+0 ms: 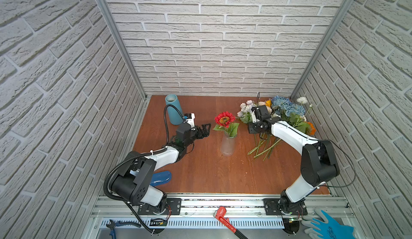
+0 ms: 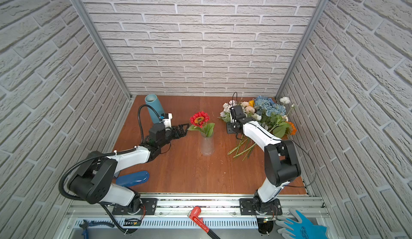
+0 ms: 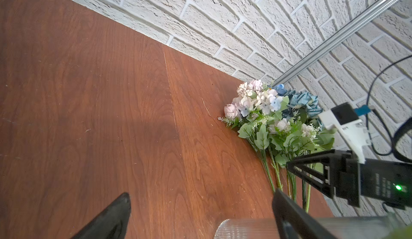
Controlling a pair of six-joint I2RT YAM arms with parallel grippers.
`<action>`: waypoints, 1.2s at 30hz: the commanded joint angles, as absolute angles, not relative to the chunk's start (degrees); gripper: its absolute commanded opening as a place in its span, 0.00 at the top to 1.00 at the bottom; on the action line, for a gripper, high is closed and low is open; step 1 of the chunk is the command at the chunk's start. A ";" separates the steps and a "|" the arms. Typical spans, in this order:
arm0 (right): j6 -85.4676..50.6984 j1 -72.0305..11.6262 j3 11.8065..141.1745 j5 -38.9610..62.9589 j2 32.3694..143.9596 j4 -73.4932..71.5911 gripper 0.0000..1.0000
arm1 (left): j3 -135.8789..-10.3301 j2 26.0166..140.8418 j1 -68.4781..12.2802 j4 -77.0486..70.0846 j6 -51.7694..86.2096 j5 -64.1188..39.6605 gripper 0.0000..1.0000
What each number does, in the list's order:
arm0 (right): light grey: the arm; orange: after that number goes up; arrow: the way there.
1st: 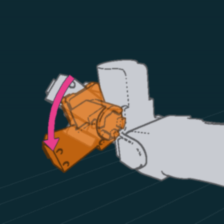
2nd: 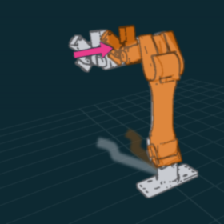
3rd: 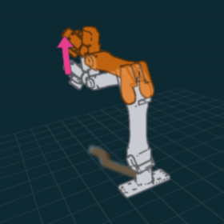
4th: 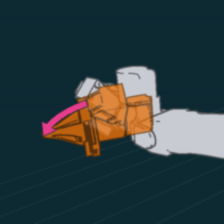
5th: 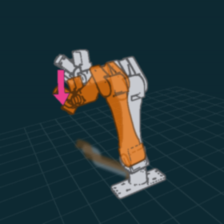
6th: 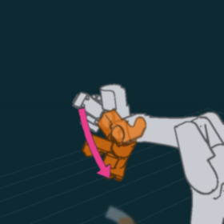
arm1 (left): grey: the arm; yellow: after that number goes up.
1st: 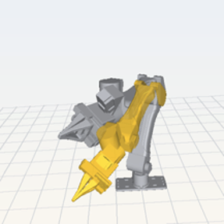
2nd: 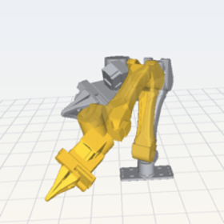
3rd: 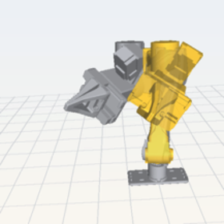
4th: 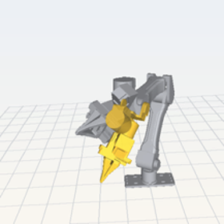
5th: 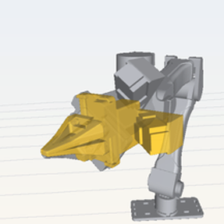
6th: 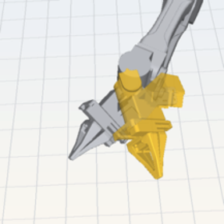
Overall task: Arrange flowers in a vase
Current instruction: Pick up the flowers from the top-right of the table.
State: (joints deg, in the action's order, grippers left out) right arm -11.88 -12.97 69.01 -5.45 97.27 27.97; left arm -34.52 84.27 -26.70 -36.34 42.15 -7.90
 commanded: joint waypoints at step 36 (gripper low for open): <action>-16.45 -9.58 80.34 -7.36 116.33 34.92 0.78 | -33.36 82.72 -26.02 -37.31 38.83 -6.94 0.02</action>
